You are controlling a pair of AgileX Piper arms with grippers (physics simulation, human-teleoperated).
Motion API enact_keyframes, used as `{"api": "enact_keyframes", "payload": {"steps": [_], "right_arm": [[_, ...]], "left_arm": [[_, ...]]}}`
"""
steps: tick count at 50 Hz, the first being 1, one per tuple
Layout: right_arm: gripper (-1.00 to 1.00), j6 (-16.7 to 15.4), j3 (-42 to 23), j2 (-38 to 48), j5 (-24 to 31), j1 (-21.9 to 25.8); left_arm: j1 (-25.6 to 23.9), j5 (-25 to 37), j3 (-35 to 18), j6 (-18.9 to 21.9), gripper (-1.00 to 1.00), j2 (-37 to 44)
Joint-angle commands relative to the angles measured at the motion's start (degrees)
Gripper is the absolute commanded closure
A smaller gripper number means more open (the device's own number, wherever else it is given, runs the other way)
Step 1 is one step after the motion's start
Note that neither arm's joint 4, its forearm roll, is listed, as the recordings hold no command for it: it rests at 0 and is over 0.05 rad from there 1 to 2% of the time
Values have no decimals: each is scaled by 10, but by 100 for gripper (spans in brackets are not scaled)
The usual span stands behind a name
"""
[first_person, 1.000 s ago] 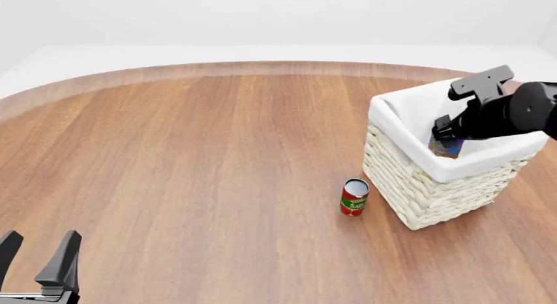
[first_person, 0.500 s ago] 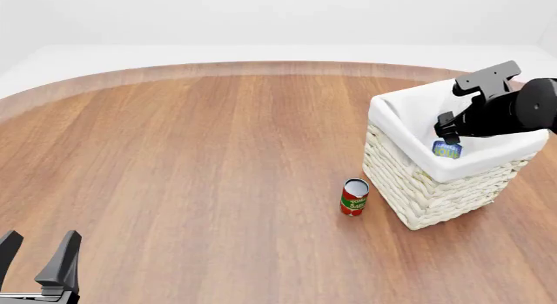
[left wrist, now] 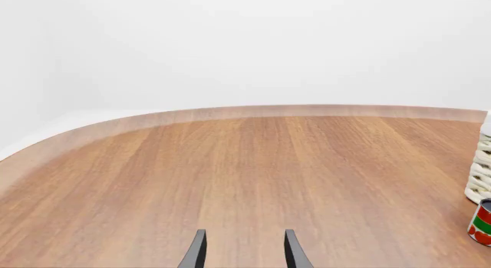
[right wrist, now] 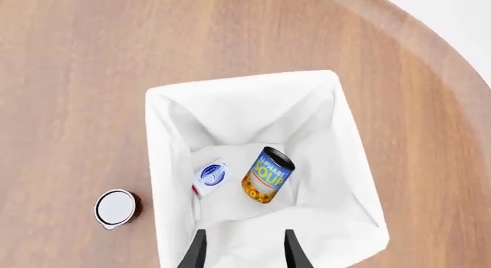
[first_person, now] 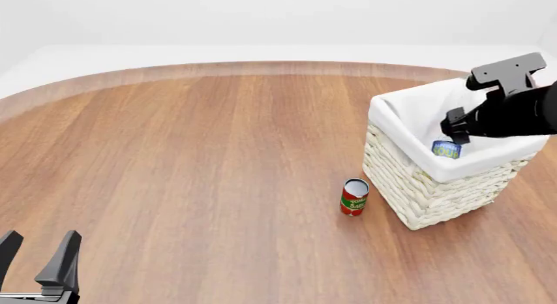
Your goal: Pick up the alphabet soup and the cream cheese box, and put them in the basket.
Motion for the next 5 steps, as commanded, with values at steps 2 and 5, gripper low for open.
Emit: {"api": "enact_keyframes", "payload": {"steps": [2, 5], "right_arm": [[-100, 32, 28, -70, 26, 21], [-100, 37, 31, -85, 34, 25]], "left_arm": [[0, 0, 0, 0, -100, 0], [0, 0, 0, 0, -100, 0]]}}
